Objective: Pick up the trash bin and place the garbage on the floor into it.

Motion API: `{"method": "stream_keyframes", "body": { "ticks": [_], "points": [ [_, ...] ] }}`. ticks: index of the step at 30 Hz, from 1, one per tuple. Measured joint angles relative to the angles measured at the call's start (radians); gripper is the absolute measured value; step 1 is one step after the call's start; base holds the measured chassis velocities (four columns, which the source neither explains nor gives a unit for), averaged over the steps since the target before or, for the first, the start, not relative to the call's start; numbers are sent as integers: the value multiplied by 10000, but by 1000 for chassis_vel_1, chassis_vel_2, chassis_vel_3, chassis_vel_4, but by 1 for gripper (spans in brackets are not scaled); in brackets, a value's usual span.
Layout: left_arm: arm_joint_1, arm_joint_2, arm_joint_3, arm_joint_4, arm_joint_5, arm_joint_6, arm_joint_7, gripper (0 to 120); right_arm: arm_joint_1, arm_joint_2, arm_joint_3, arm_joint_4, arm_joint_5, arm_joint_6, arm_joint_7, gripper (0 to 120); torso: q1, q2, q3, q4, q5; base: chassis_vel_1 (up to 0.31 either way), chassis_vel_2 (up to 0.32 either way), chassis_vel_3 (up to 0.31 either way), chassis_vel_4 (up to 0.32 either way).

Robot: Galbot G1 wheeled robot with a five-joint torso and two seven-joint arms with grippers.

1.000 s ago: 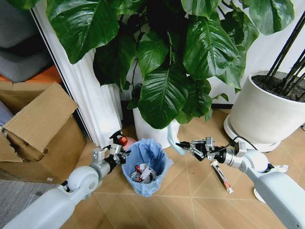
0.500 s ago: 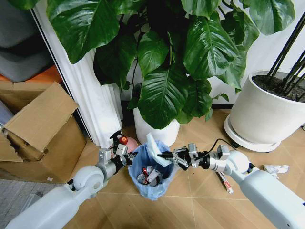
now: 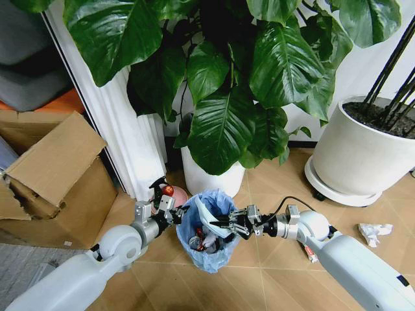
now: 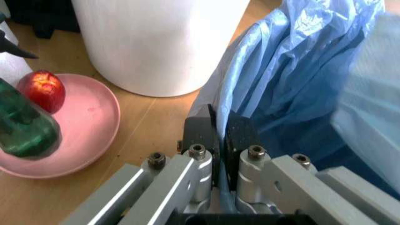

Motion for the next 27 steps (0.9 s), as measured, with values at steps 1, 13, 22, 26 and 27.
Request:
{"method": "stream_keyframes", "body": {
  "ticks": [1, 13, 22, 26, 27],
  "points": [
    [0, 0, 1, 0, -11, 5, -6, 0, 3, 13, 14, -34, -11, 4, 7, 32, 0, 0, 0, 0, 0, 0, 0, 0, 0],
    [20, -19, -117, 116, -54, 61, -37, 0, 228, -13, 175, -102, -59, 27, 3, 75, 0, -2, 0, 0, 1, 0, 0, 0, 0],
    [-127, -30, 28, 134, -63, 89, -26, 0, 624, -170, -164, -7, -894, 138, -348, 100, 0, -2, 0, -1, 1, 0, 0, 0, 0],
    [-177, -33, 68, 140, -64, 105, -17, 0, 976, -221, -345, 144, -1561, 163, -658, 100, 0, -2, 0, -1, 0, 0, 0, 0, 0],
    [-179, -32, 69, 141, -64, 114, -14, 0, 1148, -227, -371, 227, -1962, 163, -798, 100, 0, -2, 0, -2, 0, 0, 0, 0, 0]
  ]
}}
